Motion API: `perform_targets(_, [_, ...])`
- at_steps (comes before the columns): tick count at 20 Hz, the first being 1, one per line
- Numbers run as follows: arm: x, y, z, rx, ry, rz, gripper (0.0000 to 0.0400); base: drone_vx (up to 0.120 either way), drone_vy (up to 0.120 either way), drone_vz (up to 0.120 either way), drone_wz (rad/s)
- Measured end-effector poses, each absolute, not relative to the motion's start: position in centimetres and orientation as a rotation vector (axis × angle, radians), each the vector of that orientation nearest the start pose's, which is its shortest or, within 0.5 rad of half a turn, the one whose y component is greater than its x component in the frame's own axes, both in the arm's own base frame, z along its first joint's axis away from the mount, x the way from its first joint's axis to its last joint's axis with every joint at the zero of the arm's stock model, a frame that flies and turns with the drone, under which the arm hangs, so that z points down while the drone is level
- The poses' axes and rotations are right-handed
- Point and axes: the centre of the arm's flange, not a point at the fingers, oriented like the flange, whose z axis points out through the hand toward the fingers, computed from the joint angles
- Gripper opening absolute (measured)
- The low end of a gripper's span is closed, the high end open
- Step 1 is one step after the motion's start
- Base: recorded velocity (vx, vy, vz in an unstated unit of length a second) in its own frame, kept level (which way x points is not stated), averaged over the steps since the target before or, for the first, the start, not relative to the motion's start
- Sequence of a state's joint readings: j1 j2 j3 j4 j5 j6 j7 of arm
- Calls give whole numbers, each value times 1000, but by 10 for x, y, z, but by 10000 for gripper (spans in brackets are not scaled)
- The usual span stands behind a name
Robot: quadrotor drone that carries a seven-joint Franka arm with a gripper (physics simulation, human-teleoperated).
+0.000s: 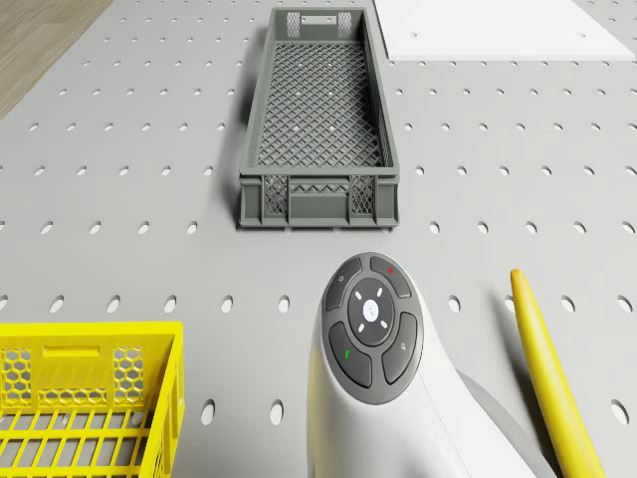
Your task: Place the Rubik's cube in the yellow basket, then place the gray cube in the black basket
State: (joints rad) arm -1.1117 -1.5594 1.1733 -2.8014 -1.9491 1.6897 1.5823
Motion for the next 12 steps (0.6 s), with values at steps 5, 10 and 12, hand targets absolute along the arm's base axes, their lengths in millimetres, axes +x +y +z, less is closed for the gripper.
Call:
perform_targets(5, [311, 38, 554, 1, -2, 786, 367, 0, 0, 0, 0])
perform_targets(10, [312, 38, 554, 1, -2, 786, 284, 0, 0, 0, 0])
perform_targets(12, [313, 38, 555, 1, -2, 786, 272, 0, 0, 0, 0])
